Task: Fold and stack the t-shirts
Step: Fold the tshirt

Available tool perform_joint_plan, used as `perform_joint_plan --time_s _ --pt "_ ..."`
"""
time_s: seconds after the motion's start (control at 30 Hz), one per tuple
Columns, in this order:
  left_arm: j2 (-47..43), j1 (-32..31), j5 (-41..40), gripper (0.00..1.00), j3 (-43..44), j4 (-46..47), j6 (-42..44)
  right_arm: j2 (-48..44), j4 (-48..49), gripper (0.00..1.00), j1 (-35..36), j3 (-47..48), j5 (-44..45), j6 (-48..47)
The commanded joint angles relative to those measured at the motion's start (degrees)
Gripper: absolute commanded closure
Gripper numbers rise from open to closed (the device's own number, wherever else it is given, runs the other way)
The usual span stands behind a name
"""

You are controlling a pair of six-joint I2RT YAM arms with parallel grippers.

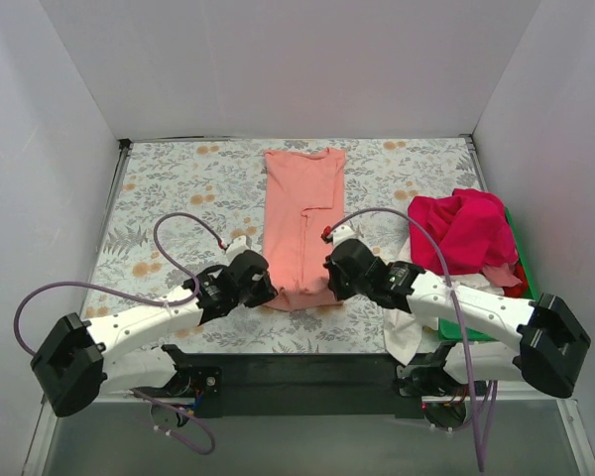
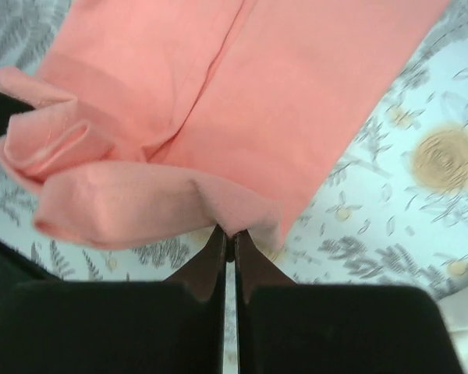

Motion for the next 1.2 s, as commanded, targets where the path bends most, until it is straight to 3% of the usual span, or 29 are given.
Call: perform_joint_plan --time_s 0.0,0.47,1.17 --pt "4.5 6.8 0.4 1.0 5.2 10.9 7.8 1.9 8.0 0.99 -6.0 5.1 -2.2 -6.6" --pt "24.5 17.7 2.6 1.0 24.4 15.8 17.0 14.9 9.4 0.99 -20.2 18.4 -8.3 -10.7" --pt "40.9 25.2 8.0 1.0 34.7 15.9 21.5 31.6 11.1 0.99 -29.2 28.1 -18.3 -13.1"
